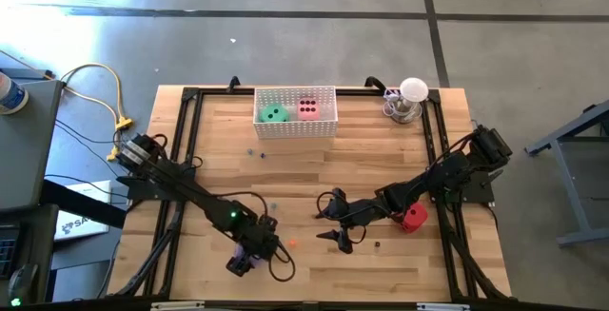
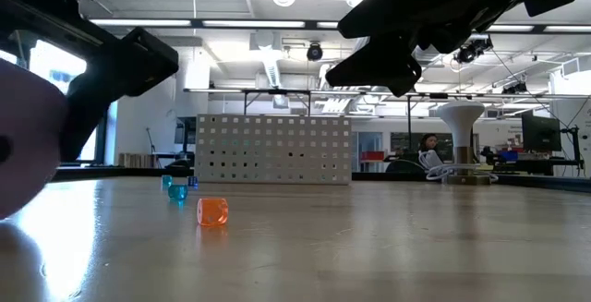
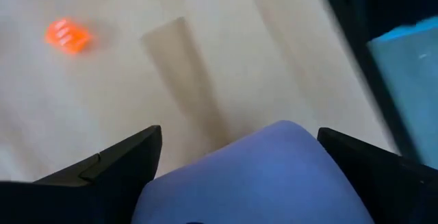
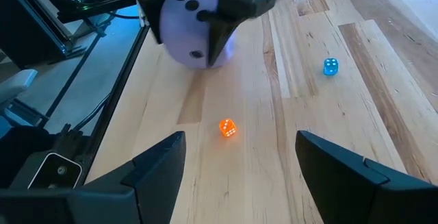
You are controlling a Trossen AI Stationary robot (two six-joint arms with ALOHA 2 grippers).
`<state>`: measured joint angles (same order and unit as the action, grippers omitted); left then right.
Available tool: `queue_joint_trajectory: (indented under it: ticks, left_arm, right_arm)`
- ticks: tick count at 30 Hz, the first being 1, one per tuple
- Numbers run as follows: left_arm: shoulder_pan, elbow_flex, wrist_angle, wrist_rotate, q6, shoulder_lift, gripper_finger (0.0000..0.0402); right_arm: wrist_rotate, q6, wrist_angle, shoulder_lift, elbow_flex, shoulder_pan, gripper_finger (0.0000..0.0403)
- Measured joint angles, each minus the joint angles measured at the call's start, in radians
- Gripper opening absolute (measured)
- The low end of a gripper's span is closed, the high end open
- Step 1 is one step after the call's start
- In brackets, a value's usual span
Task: Pick & Place Dice
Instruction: Put the large violet dice into the white basket
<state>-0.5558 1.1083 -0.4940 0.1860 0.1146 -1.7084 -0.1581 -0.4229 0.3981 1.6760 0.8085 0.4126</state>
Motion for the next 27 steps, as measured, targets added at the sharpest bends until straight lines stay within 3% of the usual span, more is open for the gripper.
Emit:
queue_joint_trajectory:
  ticks: [9,14,17,20,24,27]
  left_arm:
    - [0.013,0.090,-0.205,-0.230,-0.077,0.119,0.0373]
    - [0.073,0.146,-0.295,-0.389,-0.196,0.212,0.0373]
    - [0.171,0.150,-0.285,-0.500,-0.331,0.272,0.0373]
    - [0.332,0.150,-0.261,-0.545,-0.432,0.324,0.0373]
    - [0.567,0.150,-0.104,-0.508,-0.498,0.360,0.0373]
    - [0.714,0.151,0.015,-0.467,-0.461,0.357,0.0373]
  right_arm:
    - [-0.023,0.000,0.000,0.000,0.000,0.000,0.0268]
    - [-0.023,0.001,0.001,0.000,0.000,0.000,0.0268]
    - [-0.023,0.001,0.001,0.000,0.000,0.000,0.0268]
    - [-0.023,0.001,0.002,0.000,0.000,0.000,0.0268]
    - [-0.023,0.002,0.002,0.000,0.000,0.000,0.0268]
    - [-0.023,0.008,0.001,0.000,0.000,0.000,0.0268]
